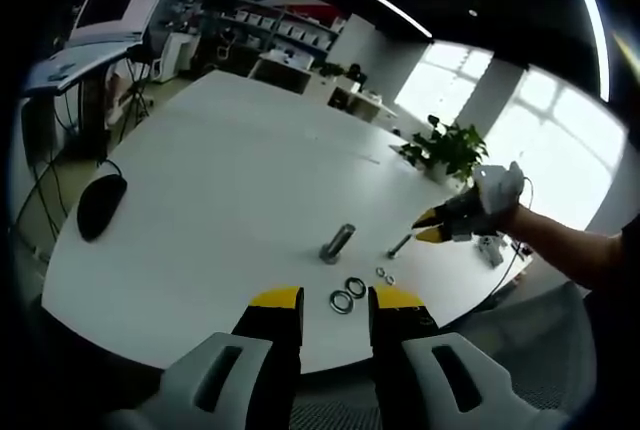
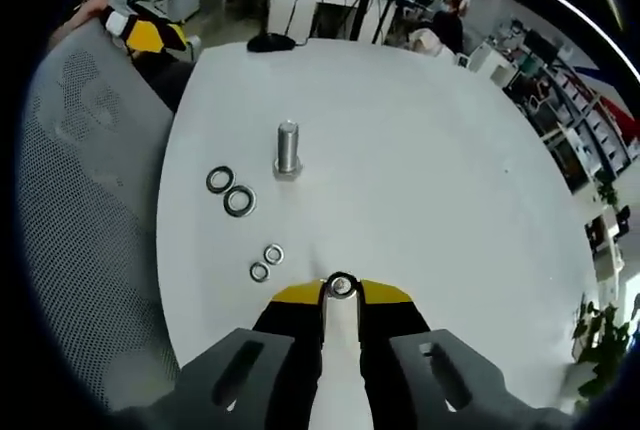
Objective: Place the washer onto the threaded stud by aligning its center hole with the stud, sliding it down to the base, and recovering from edge contact or off-axis alignment until the washer reaches the visible bottom stop.
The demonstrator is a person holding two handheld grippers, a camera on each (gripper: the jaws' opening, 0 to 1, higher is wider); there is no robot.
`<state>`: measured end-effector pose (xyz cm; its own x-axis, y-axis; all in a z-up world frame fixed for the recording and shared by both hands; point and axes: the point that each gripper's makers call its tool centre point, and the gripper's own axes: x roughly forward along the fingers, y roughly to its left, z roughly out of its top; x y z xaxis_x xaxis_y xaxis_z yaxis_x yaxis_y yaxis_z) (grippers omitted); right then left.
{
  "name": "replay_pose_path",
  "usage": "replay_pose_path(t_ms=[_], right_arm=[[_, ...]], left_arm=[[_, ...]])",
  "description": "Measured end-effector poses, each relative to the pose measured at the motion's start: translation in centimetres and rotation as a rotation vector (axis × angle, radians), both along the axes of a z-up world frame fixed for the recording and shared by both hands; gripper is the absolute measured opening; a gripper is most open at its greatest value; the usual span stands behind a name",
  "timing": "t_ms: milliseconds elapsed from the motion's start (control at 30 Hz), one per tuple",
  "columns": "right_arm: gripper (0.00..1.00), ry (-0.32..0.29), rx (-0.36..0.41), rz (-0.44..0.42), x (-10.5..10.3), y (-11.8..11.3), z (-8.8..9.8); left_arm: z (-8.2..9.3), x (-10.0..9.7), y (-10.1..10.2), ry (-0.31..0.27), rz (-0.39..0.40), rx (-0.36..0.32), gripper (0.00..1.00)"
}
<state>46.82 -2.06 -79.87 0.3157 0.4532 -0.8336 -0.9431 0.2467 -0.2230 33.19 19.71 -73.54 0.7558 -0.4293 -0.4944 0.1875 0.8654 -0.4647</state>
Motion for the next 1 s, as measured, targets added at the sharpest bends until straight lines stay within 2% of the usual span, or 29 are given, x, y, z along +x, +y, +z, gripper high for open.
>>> replay_pose_path(t_ms=[200,433,1000], right_arm=[[0.13,0.026,-0.005,-0.006,-0.1,0.1,-0.8],[0.13,0.036,-0.002,-0.002,-0.1,0.4,-0.7],[0.13,0.086,-0.07,0.035,0.0,0.6,-1.2]], left_arm=[[0.0,0.0,0.1,0.0,0.001,0.0,0.24],[0.0,0.0,0.1,0.0,0.004,-0.002,0.24],[0.0,0.1,0.1,-0.001,0.009,-0.004,0.24]])
